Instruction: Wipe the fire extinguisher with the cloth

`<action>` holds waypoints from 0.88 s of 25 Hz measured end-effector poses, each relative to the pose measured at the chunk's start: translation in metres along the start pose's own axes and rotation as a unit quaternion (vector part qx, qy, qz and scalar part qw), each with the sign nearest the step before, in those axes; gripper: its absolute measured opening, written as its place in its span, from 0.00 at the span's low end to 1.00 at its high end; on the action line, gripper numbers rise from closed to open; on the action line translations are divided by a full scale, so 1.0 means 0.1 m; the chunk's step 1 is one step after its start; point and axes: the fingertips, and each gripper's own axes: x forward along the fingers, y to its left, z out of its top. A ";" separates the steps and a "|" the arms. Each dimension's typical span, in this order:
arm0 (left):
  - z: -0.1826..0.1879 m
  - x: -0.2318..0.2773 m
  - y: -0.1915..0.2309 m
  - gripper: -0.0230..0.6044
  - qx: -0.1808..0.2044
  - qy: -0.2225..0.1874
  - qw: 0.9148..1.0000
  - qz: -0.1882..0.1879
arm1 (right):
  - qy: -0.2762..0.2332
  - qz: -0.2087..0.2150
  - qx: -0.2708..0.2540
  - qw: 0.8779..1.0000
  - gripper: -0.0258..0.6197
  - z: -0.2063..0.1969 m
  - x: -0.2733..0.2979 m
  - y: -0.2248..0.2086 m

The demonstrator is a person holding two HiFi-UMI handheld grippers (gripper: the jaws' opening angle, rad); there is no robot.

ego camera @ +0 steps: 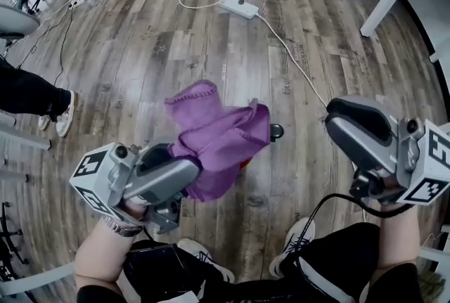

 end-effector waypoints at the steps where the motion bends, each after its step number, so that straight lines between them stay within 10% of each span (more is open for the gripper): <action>1: -0.03 0.06 0.00 0.11 -0.002 0.007 1.000 -0.002 | 0.008 0.025 -0.008 1.000 0.19 -0.01 0.06 0.17; 12: -0.32 0.49 -0.06 0.12 -0.011 0.048 0.999 -0.015 | 0.086 0.080 -0.037 0.992 0.35 -0.39 0.45 0.73; 22: -0.40 0.50 -0.09 0.12 -0.016 0.053 0.998 -0.012 | 0.083 0.096 -0.027 0.992 0.27 -0.48 0.55 0.82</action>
